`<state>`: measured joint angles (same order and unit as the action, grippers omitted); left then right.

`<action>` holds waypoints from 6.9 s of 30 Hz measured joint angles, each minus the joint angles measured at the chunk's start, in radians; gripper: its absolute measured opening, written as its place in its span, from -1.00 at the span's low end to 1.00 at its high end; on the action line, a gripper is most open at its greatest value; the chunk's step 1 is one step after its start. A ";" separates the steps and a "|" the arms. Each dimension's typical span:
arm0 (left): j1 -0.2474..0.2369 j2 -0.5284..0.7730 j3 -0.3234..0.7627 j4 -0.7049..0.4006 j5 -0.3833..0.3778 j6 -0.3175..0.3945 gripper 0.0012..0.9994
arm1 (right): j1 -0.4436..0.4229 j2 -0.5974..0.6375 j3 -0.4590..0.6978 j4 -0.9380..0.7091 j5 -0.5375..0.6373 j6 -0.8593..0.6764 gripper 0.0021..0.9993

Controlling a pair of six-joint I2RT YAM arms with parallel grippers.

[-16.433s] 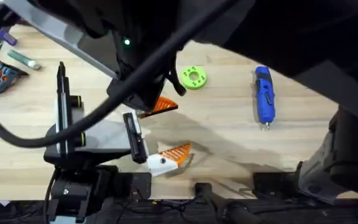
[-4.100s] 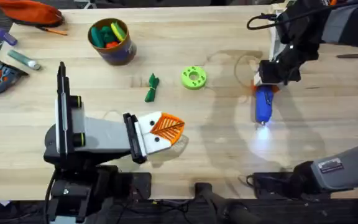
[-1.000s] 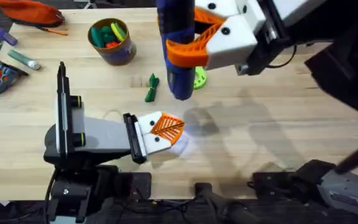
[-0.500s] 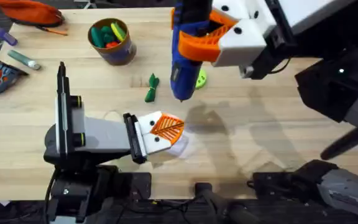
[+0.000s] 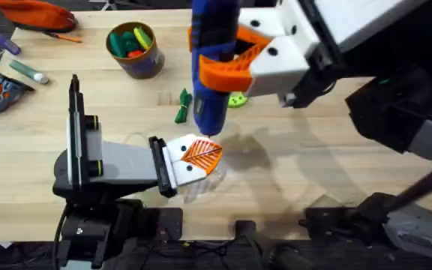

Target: Pick up the gripper from the table and insert it into the empty holder that is missing its gripper. Then pick up a screw, insert it into the mounting hole, and use the screwdriver to tighten it. Finally, clean up the table by picking up the vegetable and placing it into the bucket.

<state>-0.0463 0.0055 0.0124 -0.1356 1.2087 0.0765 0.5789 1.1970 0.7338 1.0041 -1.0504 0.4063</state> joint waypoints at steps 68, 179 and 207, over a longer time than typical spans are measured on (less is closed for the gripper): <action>0.000 0.000 0.000 0.000 0.000 0.000 -0.98 | 0.164 0.180 0.120 -0.002 -0.097 -0.228 -0.96; 0.000 0.000 0.000 0.000 0.000 0.000 -0.98 | -0.366 0.220 0.483 -1.444 0.528 -0.657 -0.96; 0.000 0.000 0.000 0.000 0.000 0.000 -0.98 | -0.349 0.395 0.660 -2.028 1.109 -1.675 -0.96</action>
<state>-0.0463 0.0053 0.0122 -0.1356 1.2087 0.0761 0.2297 1.5917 1.3933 -1.0239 0.0587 -1.2691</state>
